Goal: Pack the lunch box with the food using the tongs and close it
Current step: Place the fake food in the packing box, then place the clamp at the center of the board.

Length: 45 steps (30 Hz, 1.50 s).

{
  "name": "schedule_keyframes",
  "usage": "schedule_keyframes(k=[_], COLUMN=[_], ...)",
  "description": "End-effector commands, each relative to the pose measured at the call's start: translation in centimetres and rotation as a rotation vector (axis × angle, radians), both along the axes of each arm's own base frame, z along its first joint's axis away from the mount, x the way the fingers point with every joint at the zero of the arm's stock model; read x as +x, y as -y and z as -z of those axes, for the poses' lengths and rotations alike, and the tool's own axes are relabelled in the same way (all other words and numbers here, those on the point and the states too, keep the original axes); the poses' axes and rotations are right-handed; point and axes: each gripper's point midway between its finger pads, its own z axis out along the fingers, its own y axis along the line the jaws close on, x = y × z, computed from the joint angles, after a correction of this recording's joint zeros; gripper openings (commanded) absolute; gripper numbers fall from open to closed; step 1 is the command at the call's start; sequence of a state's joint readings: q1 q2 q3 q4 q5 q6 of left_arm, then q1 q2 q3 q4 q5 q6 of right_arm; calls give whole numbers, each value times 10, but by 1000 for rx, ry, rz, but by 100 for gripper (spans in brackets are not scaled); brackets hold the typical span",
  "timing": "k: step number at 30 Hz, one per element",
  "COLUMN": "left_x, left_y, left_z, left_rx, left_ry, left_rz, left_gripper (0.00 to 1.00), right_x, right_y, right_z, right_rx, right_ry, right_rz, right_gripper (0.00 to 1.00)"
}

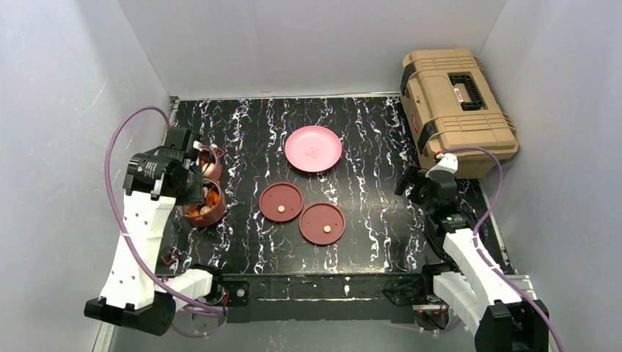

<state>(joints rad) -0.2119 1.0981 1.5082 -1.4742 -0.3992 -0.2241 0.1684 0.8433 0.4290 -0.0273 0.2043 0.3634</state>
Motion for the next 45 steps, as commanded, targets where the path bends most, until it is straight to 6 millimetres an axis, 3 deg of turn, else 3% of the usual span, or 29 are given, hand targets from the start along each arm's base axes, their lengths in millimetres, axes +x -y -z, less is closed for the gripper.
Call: schedule_keyframes(k=[1, 8, 16, 20, 24, 29, 33, 45], left_x=[8, 36, 93, 124, 156, 190, 212, 243], left_y=[12, 49, 88, 108, 121, 132, 129, 135], left_z=[-20, -23, -16, -6, 19, 39, 55, 115], left_rx=[-68, -237, -331, -343, -329, -323, -268, -281], left_ry=[78, 117, 157, 175, 160, 169, 176, 53], left_rz=[52, 134, 205, 234, 250, 256, 242, 255], left_gripper=[33, 33, 32, 33, 33, 33, 34, 35], right_x=[7, 6, 0, 0, 0, 0, 0, 0], right_y=[3, 5, 10, 10, 10, 10, 7, 8], right_z=[-23, -33, -35, -34, -33, -35, -33, -32], right_rx=[2, -2, -15, -15, -16, -13, -3, -3], right_ry=[80, 118, 116, 114, 108, 115, 114, 110], right_rz=[21, 27, 41, 41, 40, 38, 33, 36], right_gripper=[100, 100, 100, 100, 100, 100, 100, 100])
